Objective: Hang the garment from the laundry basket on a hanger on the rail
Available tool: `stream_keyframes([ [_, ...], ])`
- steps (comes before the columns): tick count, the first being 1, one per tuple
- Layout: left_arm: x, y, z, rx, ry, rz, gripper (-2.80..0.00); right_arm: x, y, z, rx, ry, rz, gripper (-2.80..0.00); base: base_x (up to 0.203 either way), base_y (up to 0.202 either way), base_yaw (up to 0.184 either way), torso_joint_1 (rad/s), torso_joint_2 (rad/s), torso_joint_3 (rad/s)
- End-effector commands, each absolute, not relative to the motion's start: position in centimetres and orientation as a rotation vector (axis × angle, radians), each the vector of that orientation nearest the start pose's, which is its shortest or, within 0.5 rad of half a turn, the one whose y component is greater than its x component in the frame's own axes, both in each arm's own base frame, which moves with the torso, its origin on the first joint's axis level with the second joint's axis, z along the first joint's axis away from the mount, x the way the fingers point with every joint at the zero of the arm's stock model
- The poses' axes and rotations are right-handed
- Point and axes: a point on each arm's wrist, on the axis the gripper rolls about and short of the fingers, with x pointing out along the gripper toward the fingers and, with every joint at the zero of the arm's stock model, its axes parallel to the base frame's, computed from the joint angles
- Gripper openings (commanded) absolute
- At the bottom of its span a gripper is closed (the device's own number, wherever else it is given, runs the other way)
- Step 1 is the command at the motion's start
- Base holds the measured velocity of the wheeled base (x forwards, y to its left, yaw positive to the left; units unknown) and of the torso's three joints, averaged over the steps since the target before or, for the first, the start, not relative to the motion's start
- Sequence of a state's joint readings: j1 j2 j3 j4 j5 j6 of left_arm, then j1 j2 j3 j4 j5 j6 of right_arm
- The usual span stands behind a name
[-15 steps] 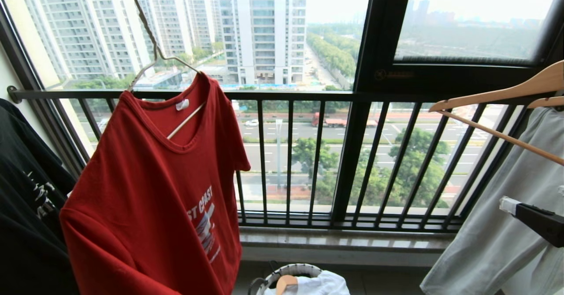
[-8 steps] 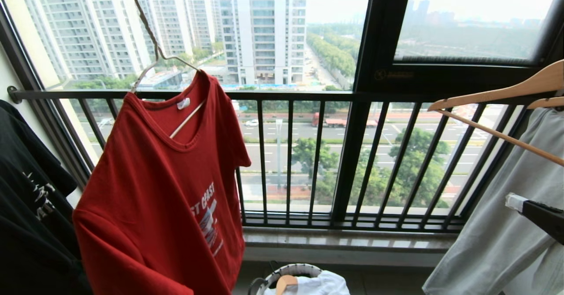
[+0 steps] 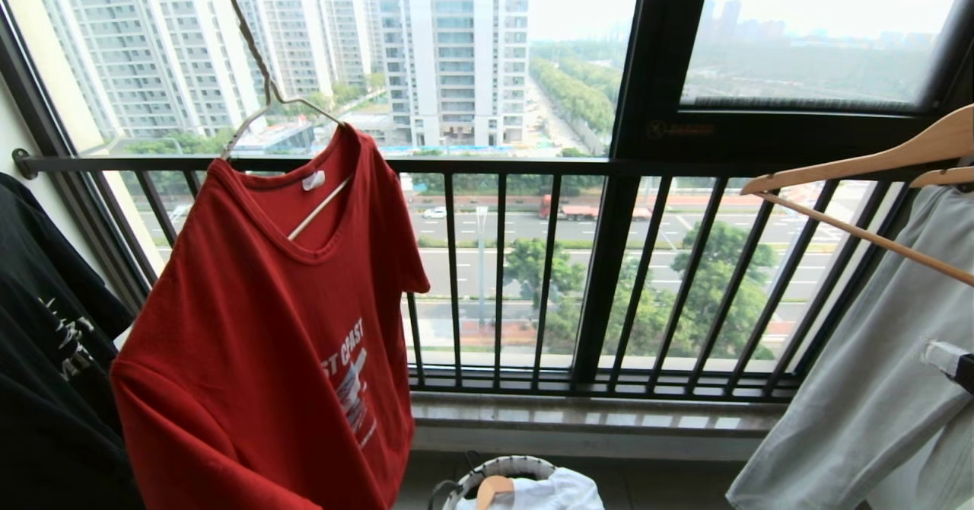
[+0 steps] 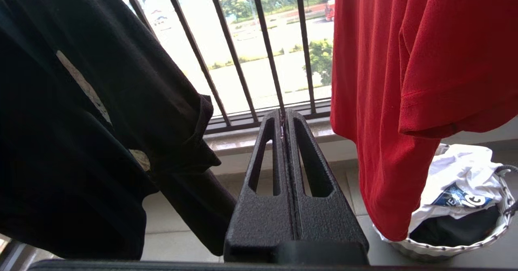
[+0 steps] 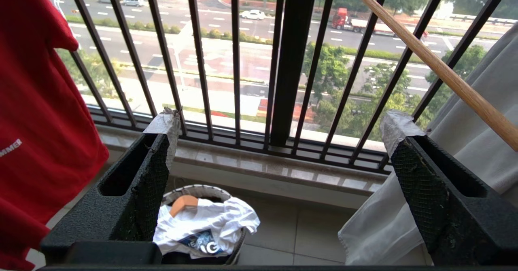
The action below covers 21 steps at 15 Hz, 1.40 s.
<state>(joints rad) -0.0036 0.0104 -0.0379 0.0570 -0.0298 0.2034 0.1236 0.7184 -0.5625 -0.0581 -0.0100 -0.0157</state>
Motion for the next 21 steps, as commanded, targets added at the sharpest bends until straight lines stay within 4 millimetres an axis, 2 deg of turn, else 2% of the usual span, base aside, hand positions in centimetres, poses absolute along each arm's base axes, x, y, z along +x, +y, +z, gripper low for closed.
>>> stream_keyframes([
  [1, -2.4, -0.1, 7.5, 0.181, 0.025, -0.042, -2.80, 3.8, 0.5, 23.4, -0.019, 0.020, 0.116, 0.00, 0.000, 0.000, 0.000, 0.000, 0.00, 0.000],
  [6, -2.4, -0.1, 7.5, 0.137, 0.026, -0.036, -2.80, -2.2, -0.3, 21.1, -0.024, -0.136, 0.119, 0.00, 0.000, 0.000, 0.000, 0.000, 0.00, 0.000],
  [7, -2.4, -0.1, 7.5, 0.108, 0.027, -0.035, -2.80, -3.0, -0.4, 20.5, -0.036, -0.137, 0.114, 0.00, 0.000, 0.000, 0.000, 0.000, 0.00, 0.000],
  [9, -2.4, -0.1, 7.4, 0.093, 0.028, -0.034, -2.80, -2.7, -0.4, 19.4, -0.057, -0.080, 0.097, 0.00, 0.000, 0.000, 0.000, 0.000, 0.00, 0.000],
  [11, -2.4, 0.0, 7.4, 0.092, 0.028, -0.032, -2.80, -3.0, -0.4, 20.1, -0.068, -0.096, 0.098, 0.00, 0.000, 0.000, 0.000, 0.000, 0.00, 0.000],
  [13, -2.4, -0.1, 7.4, 0.092, 0.028, -0.034, -2.80, -3.6, -0.5, 20.4, -0.079, -0.040, 0.103, 0.00, 0.000, 0.000, 0.000, 0.000, 0.00, 0.000],
  [17, -2.4, -0.1, 7.4, 0.098, 0.027, -0.038, -2.80, -3.8, -0.5, 19.2, -0.053, 0.090, 0.105, 0.00, 0.000, 0.000, 0.000, 0.000, 0.00, 0.000],
  [20, -2.4, -0.1, 7.4, 0.092, 0.028, -0.036, -2.80, -3.8, -0.6, 19.2, -0.056, 0.090, 0.067, 0.00, 0.000, 0.000, 0.000, 0.000, 0.00, 0.000],
  [21, -2.4, -0.1, 7.4, 0.090, 0.028, -0.035, -2.80, -3.7, -0.6, 19.1, -0.054, 0.095, 0.060, -1.08, 0.000, 0.000, 0.000, 0.000, 0.00, 0.000],
])
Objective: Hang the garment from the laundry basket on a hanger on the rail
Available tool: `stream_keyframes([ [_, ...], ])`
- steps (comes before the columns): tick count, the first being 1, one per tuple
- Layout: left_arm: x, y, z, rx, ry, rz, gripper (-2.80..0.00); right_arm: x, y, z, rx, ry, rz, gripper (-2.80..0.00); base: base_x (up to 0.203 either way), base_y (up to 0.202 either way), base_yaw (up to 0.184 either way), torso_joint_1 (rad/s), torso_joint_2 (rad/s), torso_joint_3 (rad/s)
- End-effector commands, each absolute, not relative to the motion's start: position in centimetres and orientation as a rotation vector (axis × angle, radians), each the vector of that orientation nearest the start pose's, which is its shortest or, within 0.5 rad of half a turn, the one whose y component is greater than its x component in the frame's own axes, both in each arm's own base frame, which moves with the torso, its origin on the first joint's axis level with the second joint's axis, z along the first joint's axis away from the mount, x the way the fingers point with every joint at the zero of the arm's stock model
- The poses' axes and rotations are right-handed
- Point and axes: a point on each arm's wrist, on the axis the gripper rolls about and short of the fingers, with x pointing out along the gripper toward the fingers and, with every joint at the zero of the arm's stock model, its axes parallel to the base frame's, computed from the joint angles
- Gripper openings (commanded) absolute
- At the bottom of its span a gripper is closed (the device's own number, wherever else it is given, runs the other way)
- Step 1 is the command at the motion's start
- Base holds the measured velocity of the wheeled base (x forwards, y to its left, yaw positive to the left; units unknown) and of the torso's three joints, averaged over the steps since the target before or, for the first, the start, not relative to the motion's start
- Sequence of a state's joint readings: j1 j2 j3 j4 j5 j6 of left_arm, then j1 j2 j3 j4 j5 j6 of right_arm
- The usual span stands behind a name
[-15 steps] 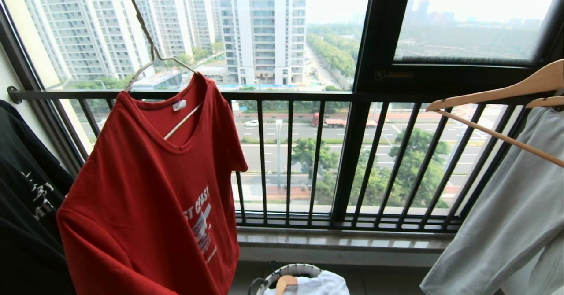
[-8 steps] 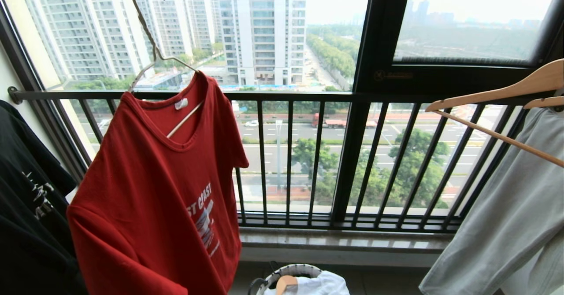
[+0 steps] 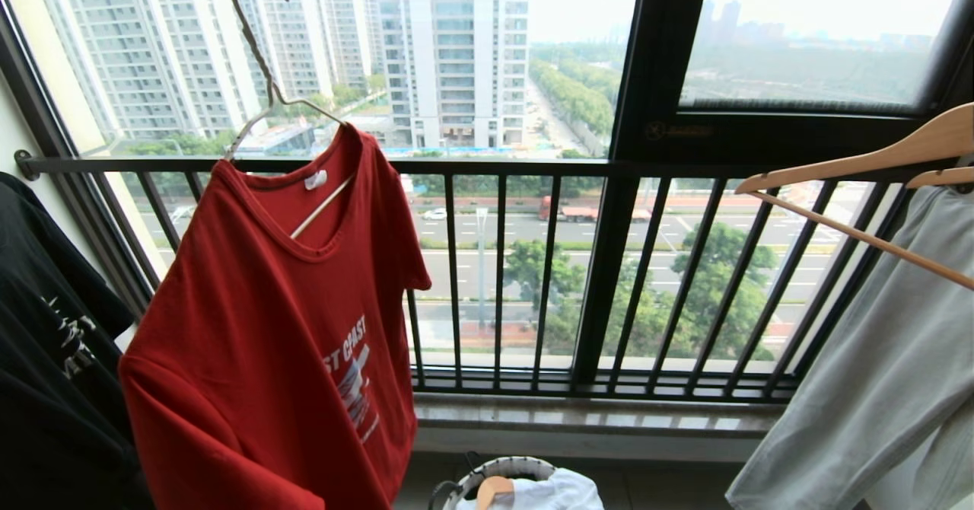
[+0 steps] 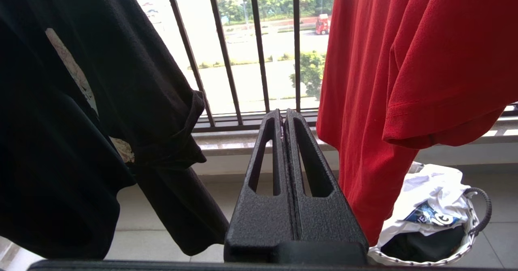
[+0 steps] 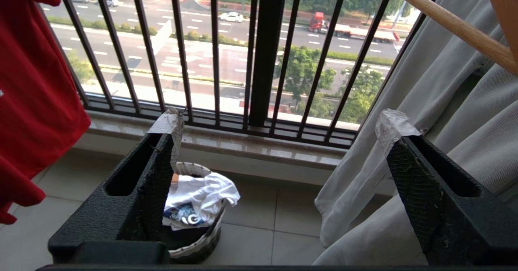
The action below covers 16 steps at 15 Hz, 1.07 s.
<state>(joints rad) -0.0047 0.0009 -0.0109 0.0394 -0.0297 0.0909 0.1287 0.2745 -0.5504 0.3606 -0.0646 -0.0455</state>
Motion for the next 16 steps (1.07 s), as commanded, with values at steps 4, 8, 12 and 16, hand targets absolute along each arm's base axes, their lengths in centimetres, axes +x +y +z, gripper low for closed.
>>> stream_keyframes([
  [4, -2.4, -0.1, 7.4, 0.089, 0.028, -0.035, -2.80, -3.9, -0.6, 19.6, -0.049, 0.080, 0.055, -2.80, 0.000, 0.000, 0.000, 0.000, 0.00, 0.000],
  [8, -2.4, -0.1, 7.4, 0.079, 0.027, -0.033, -2.80, -4.4, -0.5, 20.3, -0.049, 0.098, 0.010, -2.80, 0.000, 0.000, 0.000, 0.000, 0.00, 0.000],
  [12, -2.4, 0.0, 7.5, 0.063, 0.027, -0.032, -2.80, -5.5, -0.2, 19.0, -0.046, 0.110, -0.052, -2.80, 0.000, 0.000, 0.000, 0.000, 0.00, 0.000],
  [16, -2.4, 0.0, 7.5, 0.063, 0.027, -0.032, -2.80, -6.2, -0.1, 15.5, -0.026, 0.131, -0.061, -2.80, 0.000, 0.000, 0.000, 0.000, 0.00, 0.000],
])
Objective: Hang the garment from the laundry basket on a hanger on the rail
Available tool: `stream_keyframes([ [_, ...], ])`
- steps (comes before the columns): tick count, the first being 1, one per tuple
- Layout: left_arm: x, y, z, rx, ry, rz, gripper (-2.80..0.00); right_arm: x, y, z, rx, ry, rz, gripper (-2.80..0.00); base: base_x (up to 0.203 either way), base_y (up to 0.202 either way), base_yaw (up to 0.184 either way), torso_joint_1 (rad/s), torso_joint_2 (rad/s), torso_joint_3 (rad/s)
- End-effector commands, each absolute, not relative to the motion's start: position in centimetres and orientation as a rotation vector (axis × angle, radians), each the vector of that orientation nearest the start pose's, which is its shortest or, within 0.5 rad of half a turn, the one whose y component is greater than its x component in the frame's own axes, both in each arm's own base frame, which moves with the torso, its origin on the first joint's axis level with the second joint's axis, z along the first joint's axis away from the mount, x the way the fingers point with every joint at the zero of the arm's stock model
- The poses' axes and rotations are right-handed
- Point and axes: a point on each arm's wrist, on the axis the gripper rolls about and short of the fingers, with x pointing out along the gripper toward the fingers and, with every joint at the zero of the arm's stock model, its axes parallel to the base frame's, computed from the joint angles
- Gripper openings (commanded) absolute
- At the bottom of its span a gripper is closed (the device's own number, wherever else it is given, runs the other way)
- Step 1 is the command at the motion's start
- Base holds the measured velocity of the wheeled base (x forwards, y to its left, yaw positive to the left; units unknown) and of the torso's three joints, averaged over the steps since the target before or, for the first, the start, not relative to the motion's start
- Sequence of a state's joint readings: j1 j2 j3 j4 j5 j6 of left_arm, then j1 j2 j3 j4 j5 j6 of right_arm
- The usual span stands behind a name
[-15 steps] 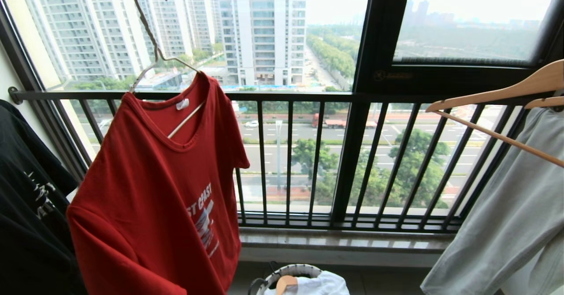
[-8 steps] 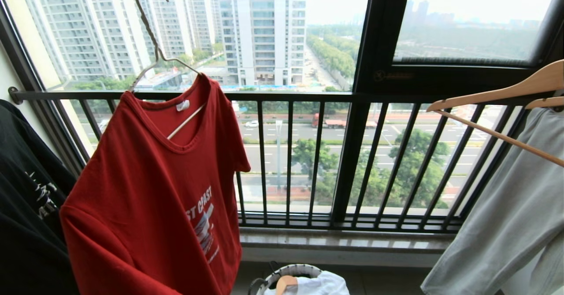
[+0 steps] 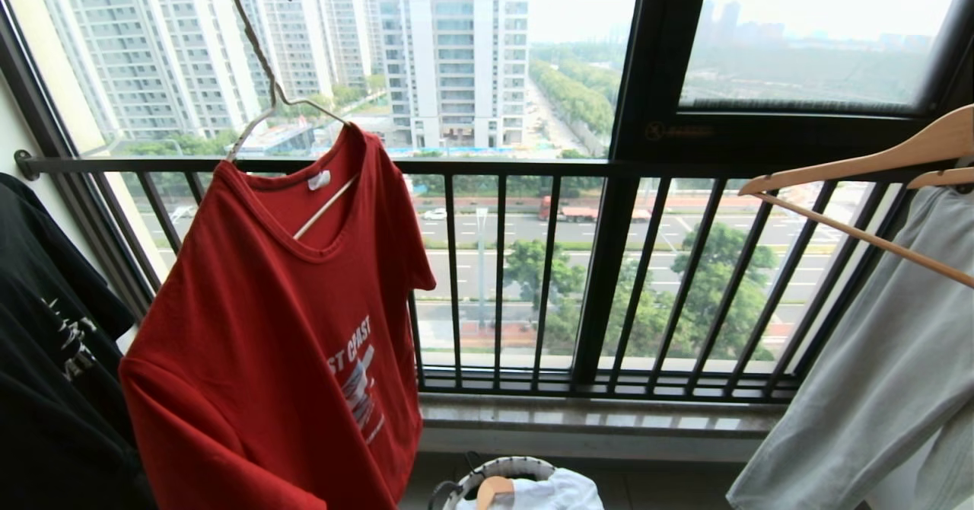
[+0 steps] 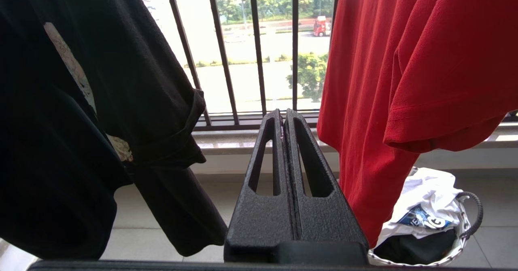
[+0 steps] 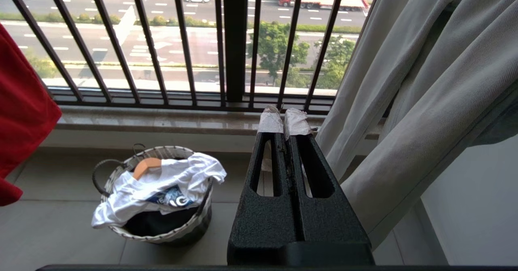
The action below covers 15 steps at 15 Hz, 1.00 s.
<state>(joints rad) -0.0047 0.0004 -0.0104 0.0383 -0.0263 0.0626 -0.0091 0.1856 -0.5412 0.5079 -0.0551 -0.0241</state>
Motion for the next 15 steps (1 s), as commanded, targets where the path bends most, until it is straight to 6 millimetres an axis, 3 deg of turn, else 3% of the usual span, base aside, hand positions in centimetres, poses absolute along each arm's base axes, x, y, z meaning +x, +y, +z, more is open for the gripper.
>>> stream_keyframes([
  [1, -2.4, 0.0, 7.5, 0.063, 0.027, -0.032, -2.80, -6.4, 0.0, 13.9, -0.033, 0.117, -0.045, -2.80, 0.000, 0.000, 0.000, 0.000, 0.00, 0.000],
  [5, -2.4, 0.0, 7.5, 0.063, 0.027, -0.032, -2.80, -3.4, 0.0, 8.8, -0.039, 0.093, -0.001, -2.80, 0.000, 0.000, 0.000, 0.000, 0.00, 0.000],
  [7, -2.4, 0.0, 7.5, 0.063, 0.027, -0.032, -2.80, -2.5, 0.1, 8.4, -0.045, -0.034, 0.022, -2.80, 0.000, 0.000, 0.000, 0.000, 0.00, 0.000],
  [15, -2.4, 0.0, 7.5, 0.063, 0.027, -0.032, -2.80, -2.4, 0.1, 8.1, -0.034, -0.028, 0.022, -2.80, 0.000, 0.000, 0.000, 0.000, 0.00, 0.000],
])
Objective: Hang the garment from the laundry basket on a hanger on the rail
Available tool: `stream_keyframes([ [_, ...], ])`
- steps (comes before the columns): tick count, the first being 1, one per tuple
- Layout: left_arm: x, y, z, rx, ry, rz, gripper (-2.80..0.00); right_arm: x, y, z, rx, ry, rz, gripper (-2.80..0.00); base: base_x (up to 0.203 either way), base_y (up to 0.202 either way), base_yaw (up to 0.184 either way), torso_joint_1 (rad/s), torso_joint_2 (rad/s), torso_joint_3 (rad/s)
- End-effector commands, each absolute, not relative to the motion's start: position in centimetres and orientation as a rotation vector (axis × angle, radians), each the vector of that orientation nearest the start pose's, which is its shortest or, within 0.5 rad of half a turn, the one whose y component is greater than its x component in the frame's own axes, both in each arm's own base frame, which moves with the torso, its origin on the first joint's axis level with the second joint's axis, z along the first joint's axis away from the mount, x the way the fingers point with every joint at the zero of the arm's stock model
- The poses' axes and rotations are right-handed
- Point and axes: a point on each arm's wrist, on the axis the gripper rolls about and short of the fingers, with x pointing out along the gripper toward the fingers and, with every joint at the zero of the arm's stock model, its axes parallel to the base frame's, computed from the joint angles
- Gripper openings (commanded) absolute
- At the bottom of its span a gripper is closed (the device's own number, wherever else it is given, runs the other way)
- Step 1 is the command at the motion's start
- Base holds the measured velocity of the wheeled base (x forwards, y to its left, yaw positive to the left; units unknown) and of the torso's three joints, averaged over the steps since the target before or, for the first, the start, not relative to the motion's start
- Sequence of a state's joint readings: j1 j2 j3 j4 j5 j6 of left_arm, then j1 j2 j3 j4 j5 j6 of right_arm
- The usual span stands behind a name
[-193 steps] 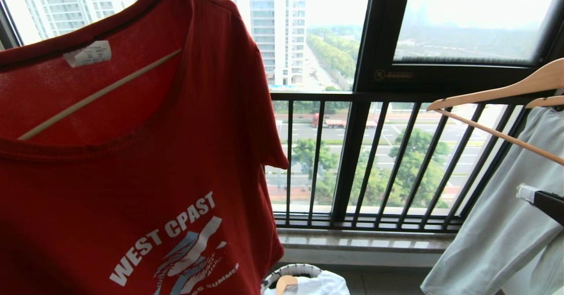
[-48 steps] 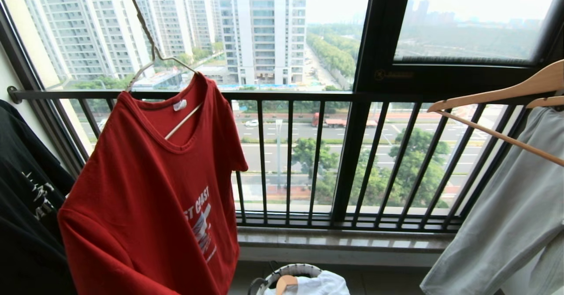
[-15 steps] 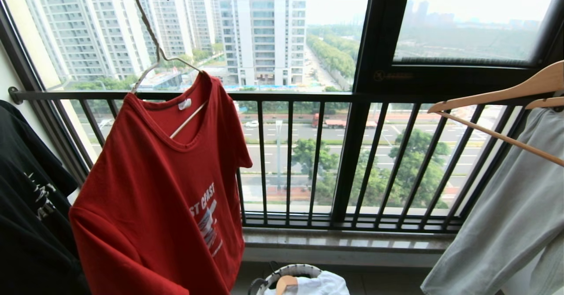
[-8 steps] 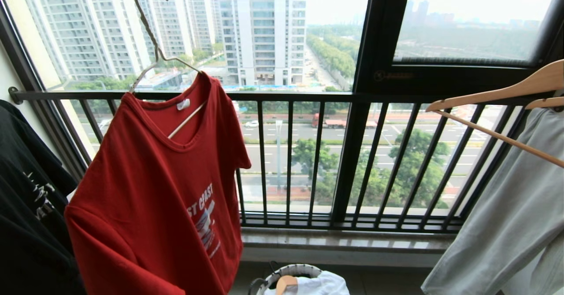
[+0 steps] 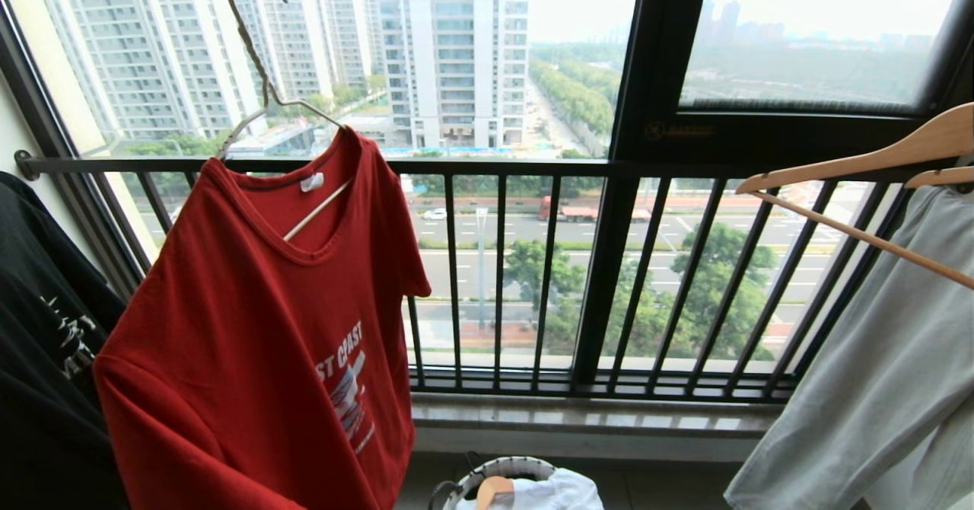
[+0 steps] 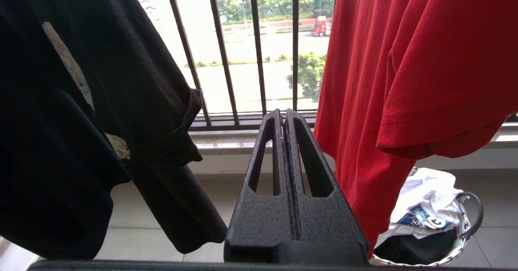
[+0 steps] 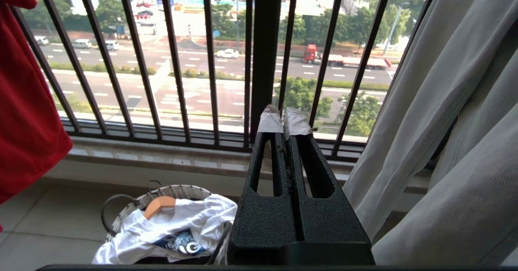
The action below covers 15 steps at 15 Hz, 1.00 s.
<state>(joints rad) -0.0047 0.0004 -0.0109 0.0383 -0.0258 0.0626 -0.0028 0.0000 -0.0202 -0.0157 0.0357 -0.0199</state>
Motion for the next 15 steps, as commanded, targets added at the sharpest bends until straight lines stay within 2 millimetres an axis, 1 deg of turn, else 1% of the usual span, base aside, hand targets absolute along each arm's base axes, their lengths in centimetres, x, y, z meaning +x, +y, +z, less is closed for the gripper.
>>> stream_keyframes([
  [1, -2.37, -0.05, 7.45, 0.063, 0.027, -0.032, -2.80, -2.30, 0.04, 7.65, -0.087, -0.006, 0.015, -2.80, 0.000, 0.000, 0.000, 0.000, 0.00, 0.000],
  [15, -2.37, -0.05, 7.45, 0.063, 0.027, -0.032, -2.80, -2.28, 0.04, 7.53, -0.072, 0.001, 0.013, -2.80, 0.000, 0.000, 0.000, 0.000, 0.00, 0.000],
])
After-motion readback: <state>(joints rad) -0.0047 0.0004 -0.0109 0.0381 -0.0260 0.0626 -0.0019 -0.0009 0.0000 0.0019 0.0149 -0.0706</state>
